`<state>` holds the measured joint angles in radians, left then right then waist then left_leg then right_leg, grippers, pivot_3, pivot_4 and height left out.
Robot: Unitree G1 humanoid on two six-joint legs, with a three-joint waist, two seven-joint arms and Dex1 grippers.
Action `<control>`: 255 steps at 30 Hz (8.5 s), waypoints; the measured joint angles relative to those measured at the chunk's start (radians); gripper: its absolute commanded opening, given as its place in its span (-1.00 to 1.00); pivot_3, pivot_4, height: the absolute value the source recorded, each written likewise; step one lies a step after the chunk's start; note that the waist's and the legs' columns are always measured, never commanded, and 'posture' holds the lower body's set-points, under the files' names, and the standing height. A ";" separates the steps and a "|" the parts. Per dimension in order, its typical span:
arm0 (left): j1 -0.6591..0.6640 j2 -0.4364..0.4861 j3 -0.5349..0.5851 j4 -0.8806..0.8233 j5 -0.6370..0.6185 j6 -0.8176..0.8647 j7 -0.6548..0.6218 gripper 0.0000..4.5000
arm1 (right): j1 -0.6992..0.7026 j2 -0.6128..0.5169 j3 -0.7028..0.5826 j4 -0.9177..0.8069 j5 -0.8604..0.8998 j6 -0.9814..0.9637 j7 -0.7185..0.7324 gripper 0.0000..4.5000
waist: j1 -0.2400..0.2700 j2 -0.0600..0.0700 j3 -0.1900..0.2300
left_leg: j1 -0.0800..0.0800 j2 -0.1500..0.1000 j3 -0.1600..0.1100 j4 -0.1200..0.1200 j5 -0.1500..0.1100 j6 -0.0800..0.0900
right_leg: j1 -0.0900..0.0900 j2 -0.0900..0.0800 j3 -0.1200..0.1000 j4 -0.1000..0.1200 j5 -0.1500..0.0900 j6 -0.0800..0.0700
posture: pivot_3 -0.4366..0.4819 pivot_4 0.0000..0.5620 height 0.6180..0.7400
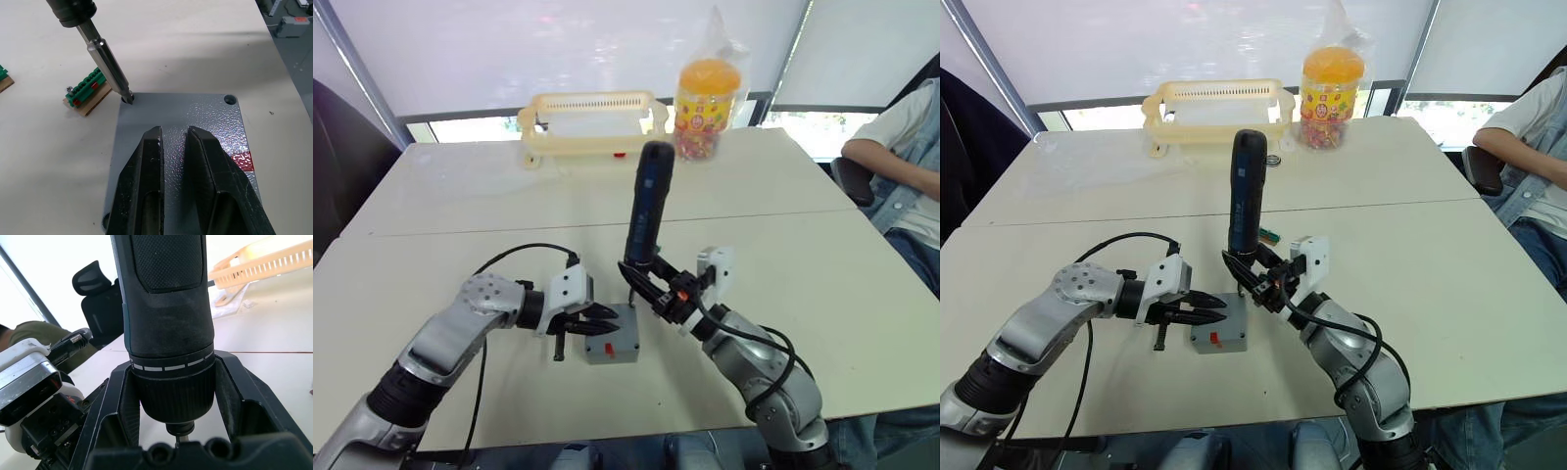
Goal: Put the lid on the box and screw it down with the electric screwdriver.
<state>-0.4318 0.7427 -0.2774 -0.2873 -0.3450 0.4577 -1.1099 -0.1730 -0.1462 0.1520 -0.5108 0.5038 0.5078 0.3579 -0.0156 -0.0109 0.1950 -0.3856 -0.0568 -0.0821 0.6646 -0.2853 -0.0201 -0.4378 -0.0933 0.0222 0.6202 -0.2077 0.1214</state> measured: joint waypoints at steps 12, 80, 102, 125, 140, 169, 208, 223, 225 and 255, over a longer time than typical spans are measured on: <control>-0.001 -0.006 0.000 0.001 0.001 0.007 0.001 -0.64 | -0.004 0.007 -0.021 -0.007 0.021 0.009 -0.021 -0.25 | 0.001 0.000 0.000 | 0.002 0.000 0.000 0.000 0.000 0.000 | 0.002 0.000 0.000 0.000 0.000 0.000 | -0.05 -0.47 1.00; 0.020 -0.014 -0.003 -0.021 0.012 0.040 0.010 -0.64 | 0.050 -0.025 0.089 0.090 -0.215 -0.285 0.060 -0.25 | 0.000 0.000 -0.009 | 0.013 0.001 0.000 -0.002 -0.001 0.001 | 0.013 0.000 0.000 -0.002 -0.001 0.000 | -0.05 -0.47 1.00; 0.026 -0.013 -0.007 -0.029 0.013 0.065 0.009 -0.64 | 0.068 -0.021 0.099 0.142 -0.226 -0.344 0.062 -0.25 | 0.001 0.000 -0.023 | 0.014 0.002 -0.001 -0.002 -0.001 0.001 | 0.015 0.000 0.000 -0.004 -0.003 -0.003 | -0.05 -0.47 1.00; 0.034 -0.013 -0.007 -0.030 0.024 0.067 0.009 -0.64 | 0.060 -0.012 0.094 0.187 -0.212 -0.353 0.091 -0.25 | 0.000 0.000 -0.034 | 0.017 0.003 -0.002 -0.003 -0.001 0.002 | 0.019 0.000 -0.001 -0.005 -0.005 -0.003 | -0.05 -0.47 1.00; 0.033 -0.006 -0.005 -0.021 0.033 0.074 0.003 -0.64 | 0.058 -0.009 0.091 0.199 -0.176 -0.314 0.093 -0.25 | 0.000 -0.001 -0.035 | 0.034 0.003 -0.003 -0.015 -0.002 0.003 | 0.030 -0.001 -0.002 -0.008 -0.014 -0.004 | -0.05 -0.47 1.00; 0.044 -0.018 -0.003 -0.005 0.029 0.057 0.002 -0.64 | 0.059 -0.033 0.101 0.200 -0.207 -0.334 0.103 -0.25 | 0.002 -0.002 -0.036 | 0.032 0.003 -0.004 -0.016 -0.003 0.003 | 0.030 -0.003 -0.002 -0.010 -0.016 -0.004 | -0.05 -0.47 1.00; 0.012 -0.049 0.055 -0.011 -0.069 0.169 0.006 -0.64 | -0.267 -0.451 -0.455 -0.038 0.843 0.509 -0.346 -0.25 | 0.007 0.003 -0.011 | 0.008 0.001 -0.005 -0.017 -0.002 0.004 | 0.013 -0.005 -0.007 -0.022 -0.010 -0.007 | -0.05 -0.47 1.00; -0.070 0.109 0.158 -0.284 -0.272 0.361 -0.010 -0.64 | -0.033 -1.157 -0.346 0.481 1.274 0.870 -0.484 -0.25 | 0.005 0.003 0.002 | -0.007 0.002 0.003 -0.012 -0.007 0.012 | 0.000 -0.004 -0.005 -0.024 -0.007 -0.001 | -0.05 -0.47 1.00; -0.053 0.102 0.139 -0.291 -0.262 0.354 0.008 -0.64 | -0.068 -1.139 -0.306 0.511 1.286 0.867 -0.516 -0.25 | 0.006 0.003 0.002 | -0.006 0.001 0.004 -0.010 -0.006 0.011 | 0.003 -0.004 -0.005 -0.025 -0.007 -0.003 | -0.05 -0.47 1.00; 0.038 0.012 0.256 0.134 -0.112 0.208 0.239 -0.66 | -0.089 -0.781 -0.181 -0.072 0.641 0.488 -0.071 0.99 | 0.020 0.002 0.001 | -0.009 0.000 0.001 0.000 -0.007 0.011 | 0.003 -0.005 -0.003 -0.022 0.001 0.005 | -0.05 -0.47 1.00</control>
<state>-0.3936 0.7552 -0.0219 -0.1537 -0.4571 0.6654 -0.8711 -0.2623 -0.9273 -0.0288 -0.5823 1.1452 0.9960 0.2867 0.0046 -0.0088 0.1962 -0.3944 -0.0572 -0.0815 0.6643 -0.2920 -0.0094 -0.4350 -0.0982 0.0192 0.5979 -0.2069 0.1268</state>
